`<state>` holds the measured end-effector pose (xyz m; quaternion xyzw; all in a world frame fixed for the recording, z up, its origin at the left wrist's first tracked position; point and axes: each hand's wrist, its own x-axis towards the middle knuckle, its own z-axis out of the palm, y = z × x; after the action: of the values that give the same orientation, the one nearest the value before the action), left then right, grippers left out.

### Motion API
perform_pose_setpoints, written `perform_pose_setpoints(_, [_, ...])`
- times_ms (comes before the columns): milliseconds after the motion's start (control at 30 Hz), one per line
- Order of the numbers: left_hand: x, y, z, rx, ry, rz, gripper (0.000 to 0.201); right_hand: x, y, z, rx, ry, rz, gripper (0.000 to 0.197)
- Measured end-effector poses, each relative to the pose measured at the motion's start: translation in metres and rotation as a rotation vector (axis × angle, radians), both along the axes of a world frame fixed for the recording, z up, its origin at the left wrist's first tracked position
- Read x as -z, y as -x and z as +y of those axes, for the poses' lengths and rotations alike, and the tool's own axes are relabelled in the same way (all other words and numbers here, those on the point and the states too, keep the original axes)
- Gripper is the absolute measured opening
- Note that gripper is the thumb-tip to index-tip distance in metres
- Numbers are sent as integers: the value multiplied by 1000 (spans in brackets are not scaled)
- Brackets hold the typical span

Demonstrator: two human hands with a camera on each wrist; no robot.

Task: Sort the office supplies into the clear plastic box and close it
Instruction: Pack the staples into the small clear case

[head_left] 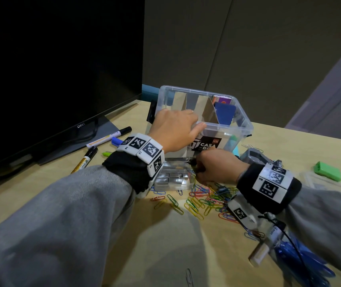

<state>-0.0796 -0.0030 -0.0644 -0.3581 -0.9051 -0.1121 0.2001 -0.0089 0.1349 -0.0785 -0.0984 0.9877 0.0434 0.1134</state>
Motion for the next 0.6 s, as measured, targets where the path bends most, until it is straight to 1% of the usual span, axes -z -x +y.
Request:
perform_pose_setpoints(200, [-1,0,0,0,2,-4,37,-3,1,1,-42,-16,-41,24])
perform_pose_setpoints(333, [0,0,0,-5,-1,-17,36,-8,1,6,-29,68,12,25])
perform_pose_setpoints(433, [-1,2,-1,4,-7,-18,36,-18,1,6,-74,150,50,28])
perform_pose_setpoints(533, [-2,2,-1,7,-10,-14,37,-27,-3,0,-185,258,70,15])
perform_pose_setpoints(600, [-2,1,-1,2,-13,-15,37,-29,-4,-7,-245,275,48,9])
